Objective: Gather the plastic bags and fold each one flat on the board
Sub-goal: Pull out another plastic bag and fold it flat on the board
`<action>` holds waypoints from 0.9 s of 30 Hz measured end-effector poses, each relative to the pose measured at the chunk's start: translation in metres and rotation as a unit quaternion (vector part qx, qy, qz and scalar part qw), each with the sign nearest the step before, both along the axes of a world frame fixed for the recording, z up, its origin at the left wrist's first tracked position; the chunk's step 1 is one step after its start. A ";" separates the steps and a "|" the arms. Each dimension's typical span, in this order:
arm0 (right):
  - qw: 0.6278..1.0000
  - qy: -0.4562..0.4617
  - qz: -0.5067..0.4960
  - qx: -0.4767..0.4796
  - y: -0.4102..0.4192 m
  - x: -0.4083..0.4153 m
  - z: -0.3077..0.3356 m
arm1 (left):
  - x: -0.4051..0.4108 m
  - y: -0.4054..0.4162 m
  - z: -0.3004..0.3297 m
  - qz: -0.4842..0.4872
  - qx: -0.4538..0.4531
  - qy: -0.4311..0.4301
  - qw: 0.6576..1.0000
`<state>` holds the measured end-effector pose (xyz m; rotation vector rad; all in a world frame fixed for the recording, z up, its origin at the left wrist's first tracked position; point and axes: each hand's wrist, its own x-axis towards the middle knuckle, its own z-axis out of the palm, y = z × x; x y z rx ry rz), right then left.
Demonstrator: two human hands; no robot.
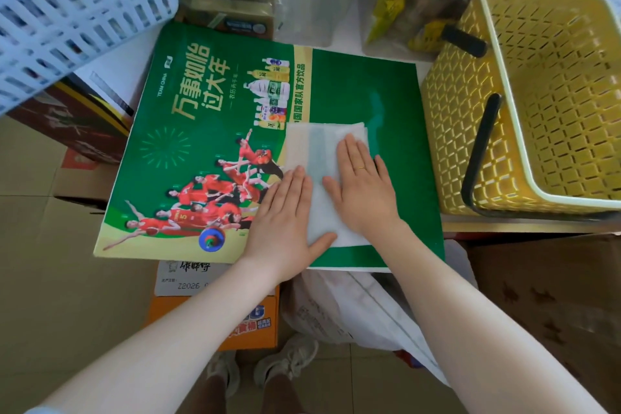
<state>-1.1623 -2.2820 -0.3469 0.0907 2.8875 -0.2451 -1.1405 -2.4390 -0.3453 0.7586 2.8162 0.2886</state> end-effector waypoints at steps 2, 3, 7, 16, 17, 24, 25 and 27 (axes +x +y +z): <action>1.000 -0.008 -0.011 0.005 0.005 -0.013 -0.003 | -0.002 -0.003 0.000 -0.007 -0.005 -0.004 1.000; 1.000 -0.008 -0.018 0.006 0.008 -0.019 -0.006 | -0.003 -0.004 -0.001 -0.008 -0.006 -0.007 1.000; 0.999 -0.022 -0.039 0.017 0.016 -0.037 -0.008 | -0.002 -0.006 -0.001 0.008 -0.004 -0.011 1.000; 0.984 0.085 0.152 0.033 0.017 0.022 0.011 | -0.003 -0.004 -0.001 0.009 -0.012 -0.015 1.000; 0.980 0.082 0.179 0.027 0.018 0.036 0.009 | -0.003 -0.004 -0.001 0.008 -0.014 -0.018 1.000; 0.986 -0.060 0.157 -0.008 0.042 0.055 0.017 | -0.005 -0.013 0.001 -0.028 0.022 -0.045 0.998; 0.984 -0.077 0.157 -0.008 0.042 0.055 0.021 | -0.007 -0.018 0.004 -0.043 0.046 -0.051 0.997; 0.981 -0.102 0.168 0.000 0.044 0.054 0.030 | -0.013 -0.029 0.009 -0.088 0.097 -0.033 0.991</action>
